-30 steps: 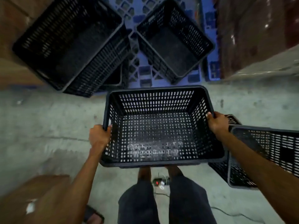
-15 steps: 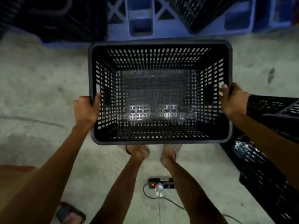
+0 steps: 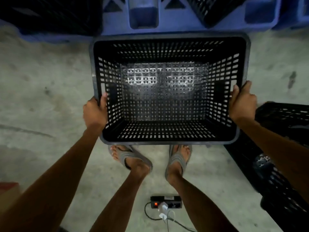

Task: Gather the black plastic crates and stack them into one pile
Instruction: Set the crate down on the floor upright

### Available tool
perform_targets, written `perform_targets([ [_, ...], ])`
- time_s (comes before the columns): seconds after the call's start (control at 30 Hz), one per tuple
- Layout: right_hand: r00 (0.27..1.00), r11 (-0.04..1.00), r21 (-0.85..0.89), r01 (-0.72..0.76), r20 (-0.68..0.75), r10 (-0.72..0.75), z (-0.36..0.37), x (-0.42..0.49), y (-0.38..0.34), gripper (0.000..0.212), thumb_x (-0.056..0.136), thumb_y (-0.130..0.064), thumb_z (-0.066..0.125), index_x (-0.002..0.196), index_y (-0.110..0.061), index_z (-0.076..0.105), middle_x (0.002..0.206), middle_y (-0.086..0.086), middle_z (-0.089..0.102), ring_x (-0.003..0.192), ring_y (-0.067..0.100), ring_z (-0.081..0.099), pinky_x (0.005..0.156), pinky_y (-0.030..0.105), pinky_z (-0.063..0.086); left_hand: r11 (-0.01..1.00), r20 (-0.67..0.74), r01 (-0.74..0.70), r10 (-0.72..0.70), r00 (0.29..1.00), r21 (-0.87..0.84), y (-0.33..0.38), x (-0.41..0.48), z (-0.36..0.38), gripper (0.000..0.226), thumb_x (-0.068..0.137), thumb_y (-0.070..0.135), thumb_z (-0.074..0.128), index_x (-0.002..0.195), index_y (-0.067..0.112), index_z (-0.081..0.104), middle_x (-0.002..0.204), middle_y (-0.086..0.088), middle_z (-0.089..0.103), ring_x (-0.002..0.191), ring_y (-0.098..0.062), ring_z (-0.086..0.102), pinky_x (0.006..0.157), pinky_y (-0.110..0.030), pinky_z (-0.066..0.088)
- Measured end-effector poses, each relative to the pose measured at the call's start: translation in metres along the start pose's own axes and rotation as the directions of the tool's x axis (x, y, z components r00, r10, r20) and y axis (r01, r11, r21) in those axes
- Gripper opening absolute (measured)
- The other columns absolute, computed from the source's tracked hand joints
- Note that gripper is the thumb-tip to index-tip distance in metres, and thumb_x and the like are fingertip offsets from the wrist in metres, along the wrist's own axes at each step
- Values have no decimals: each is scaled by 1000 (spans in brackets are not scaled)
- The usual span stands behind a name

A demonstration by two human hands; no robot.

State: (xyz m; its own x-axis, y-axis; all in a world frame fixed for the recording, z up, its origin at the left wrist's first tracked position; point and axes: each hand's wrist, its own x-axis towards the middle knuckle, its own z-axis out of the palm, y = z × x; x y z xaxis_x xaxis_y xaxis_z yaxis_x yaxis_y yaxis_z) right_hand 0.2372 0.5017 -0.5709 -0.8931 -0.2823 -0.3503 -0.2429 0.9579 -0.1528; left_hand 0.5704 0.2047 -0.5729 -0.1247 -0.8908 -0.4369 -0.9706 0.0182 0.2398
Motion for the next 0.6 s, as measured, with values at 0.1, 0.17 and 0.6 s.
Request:
perform_targets([
  [0.1, 970, 992, -18, -126, 207, 127, -31, -9, -19, 45, 102, -34, 36, 133, -2, 34, 119, 35, 57, 108, 51, 56, 84, 51, 46, 989, 266, 106, -130, 955, 101, 15, -5, -28, 51, 96, 42, 51, 125, 1, 50, 123, -28, 62, 113, -45, 59, 91, -47, 49],
  [0.17, 939, 982, -27, -186, 289, 186, -62, -25, -39, 58, 99, -30, 42, 147, -1, 24, 145, 29, 41, 132, 46, 40, 107, 53, 38, 977, 371, 188, -210, 905, 95, 31, -17, -57, 63, 92, 35, 59, 143, 6, 35, 139, -25, 53, 126, -42, 52, 103, -45, 45],
  [0.6, 893, 981, 141, 130, 413, -178, -354, -191, -168, 65, 99, -32, 46, 155, -11, 21, 164, 14, 12, 152, 29, 7, 121, 42, 22, 999, 461, -15, 37, 887, -50, 158, -208, -328, 45, 92, 30, 59, 135, 16, 54, 127, -19, 64, 117, -34, 61, 100, -34, 48],
])
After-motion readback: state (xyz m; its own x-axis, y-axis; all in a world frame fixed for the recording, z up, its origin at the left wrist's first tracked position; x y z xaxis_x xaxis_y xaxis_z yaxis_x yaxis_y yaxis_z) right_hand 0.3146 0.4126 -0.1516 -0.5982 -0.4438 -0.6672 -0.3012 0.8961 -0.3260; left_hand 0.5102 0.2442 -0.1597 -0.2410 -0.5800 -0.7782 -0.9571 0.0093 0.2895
